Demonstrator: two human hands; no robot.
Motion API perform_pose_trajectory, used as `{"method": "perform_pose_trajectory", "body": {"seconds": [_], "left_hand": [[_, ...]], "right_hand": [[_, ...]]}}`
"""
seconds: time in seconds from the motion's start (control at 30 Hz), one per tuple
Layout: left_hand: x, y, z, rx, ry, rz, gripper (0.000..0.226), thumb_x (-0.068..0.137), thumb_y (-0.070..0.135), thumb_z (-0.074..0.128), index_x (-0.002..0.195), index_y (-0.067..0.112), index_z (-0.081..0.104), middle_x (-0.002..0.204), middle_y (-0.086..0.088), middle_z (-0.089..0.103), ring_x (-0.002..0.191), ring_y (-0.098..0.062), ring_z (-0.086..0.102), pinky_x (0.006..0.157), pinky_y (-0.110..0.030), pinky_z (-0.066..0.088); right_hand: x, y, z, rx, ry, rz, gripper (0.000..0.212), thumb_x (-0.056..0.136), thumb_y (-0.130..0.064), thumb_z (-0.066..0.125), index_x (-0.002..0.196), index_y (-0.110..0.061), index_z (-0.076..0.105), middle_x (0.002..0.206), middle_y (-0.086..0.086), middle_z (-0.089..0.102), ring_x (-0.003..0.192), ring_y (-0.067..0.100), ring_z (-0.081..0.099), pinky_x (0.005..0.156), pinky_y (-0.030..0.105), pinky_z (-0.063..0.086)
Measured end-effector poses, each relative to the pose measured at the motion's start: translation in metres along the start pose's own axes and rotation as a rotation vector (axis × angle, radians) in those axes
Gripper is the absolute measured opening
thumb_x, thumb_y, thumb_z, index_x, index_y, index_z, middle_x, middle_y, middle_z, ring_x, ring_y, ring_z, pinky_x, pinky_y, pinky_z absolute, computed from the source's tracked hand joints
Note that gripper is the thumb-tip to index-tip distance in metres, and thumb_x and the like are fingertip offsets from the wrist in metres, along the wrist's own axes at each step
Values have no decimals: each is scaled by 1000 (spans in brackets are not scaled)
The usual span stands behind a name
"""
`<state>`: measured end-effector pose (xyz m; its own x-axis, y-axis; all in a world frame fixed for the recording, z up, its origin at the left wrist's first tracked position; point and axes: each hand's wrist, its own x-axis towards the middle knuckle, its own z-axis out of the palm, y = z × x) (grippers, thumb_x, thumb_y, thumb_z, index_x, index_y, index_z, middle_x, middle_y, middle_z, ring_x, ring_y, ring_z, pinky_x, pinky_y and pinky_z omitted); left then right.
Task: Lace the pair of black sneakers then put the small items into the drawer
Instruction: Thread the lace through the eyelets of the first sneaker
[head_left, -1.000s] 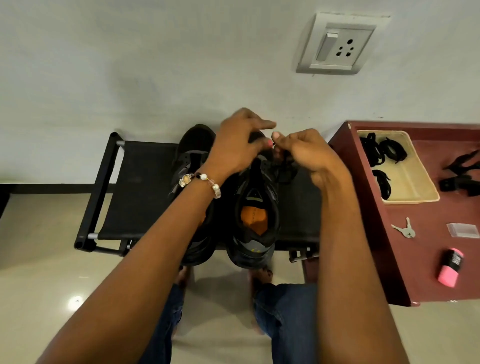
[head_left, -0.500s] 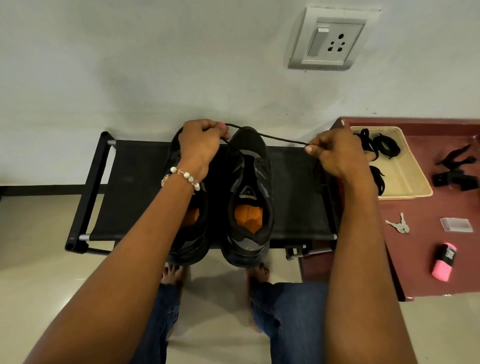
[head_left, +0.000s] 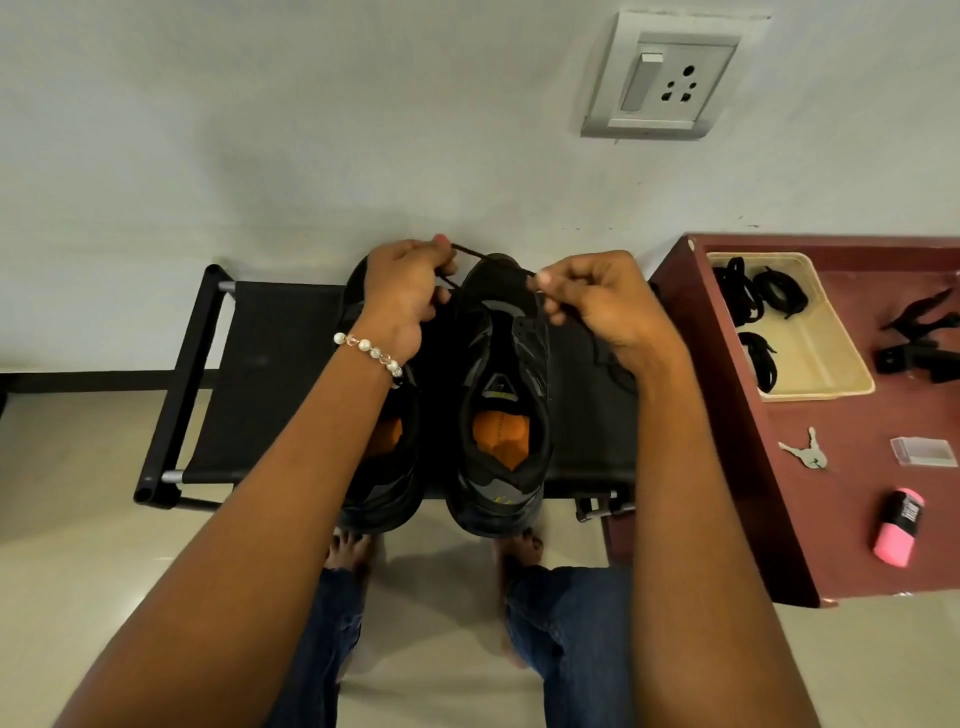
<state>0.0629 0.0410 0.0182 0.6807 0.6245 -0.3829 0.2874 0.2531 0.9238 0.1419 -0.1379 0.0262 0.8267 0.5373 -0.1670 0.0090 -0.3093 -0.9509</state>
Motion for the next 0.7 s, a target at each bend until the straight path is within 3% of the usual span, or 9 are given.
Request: {"method": "perform_pose_trajectory", "body": {"seconds": [0.07,0.13,0.2,0.27,0.33,0.4,0.5,0.6,0.7], "left_hand": [[3,-5,-2,48,110,-20,17,92,20,63,76,13,64,80,-5,65,44,-9,50,38,-18,35],[2,-9,-1,311,153,179,6,90,20,65,87,16,69,90,-3,69,62,-12,62,59,-23,51],[-5,-5,5,586,33,468,30,88,26,68,117,19,67,117,0,66,100,-12,62,92,-27,49],[-16,1,15,642,-222,603,46,87,25,69,132,22,58,131,4,60,119,-6,53,101,-17,38],[-23,0,24,630,-405,611,41,88,17,68,129,20,61,123,2,66,114,-3,58,101,-14,40],[-23,-3,24,603,-419,573,25,89,12,66,114,14,70,98,-3,75,89,-3,69,90,-19,52],[-16,1,13,560,-182,519,12,91,12,64,95,13,75,73,-1,72,57,6,62,64,-11,49],[-4,12,-7,199,218,269,17,89,5,58,90,9,75,67,-1,69,43,1,55,45,-15,43],[11,10,-30,185,465,225,20,86,6,57,91,11,76,76,-1,72,62,-6,65,63,-25,57]], "right_hand": [[-2,8,-19,-88,101,55,14,92,-17,66,82,-9,72,65,2,62,56,7,53,57,22,48],[-5,13,-28,-240,193,79,20,93,-26,66,82,-11,72,75,-1,66,63,6,55,56,20,46],[-6,9,-25,-244,188,35,23,94,-29,64,82,-10,73,77,-2,69,67,5,56,62,19,45],[-6,-4,-11,-188,96,-18,24,94,-26,64,78,-10,72,62,-7,63,55,0,50,57,15,40],[-5,-13,1,-154,12,-48,27,95,-24,63,72,-10,68,53,-6,54,45,-1,43,49,13,34],[-5,-15,4,-145,-9,-52,30,94,-23,64,74,-1,69,53,-3,53,43,0,40,47,13,33],[-5,-6,-7,-121,19,-2,30,93,-18,66,84,10,69,51,-12,59,45,-4,49,49,8,38],[-7,6,-23,-146,85,22,24,93,-21,65,81,-1,72,62,-6,65,50,-5,50,57,9,39],[-5,13,-32,-191,171,29,25,93,-27,66,79,-8,75,81,8,72,63,2,52,70,21,46]]}}
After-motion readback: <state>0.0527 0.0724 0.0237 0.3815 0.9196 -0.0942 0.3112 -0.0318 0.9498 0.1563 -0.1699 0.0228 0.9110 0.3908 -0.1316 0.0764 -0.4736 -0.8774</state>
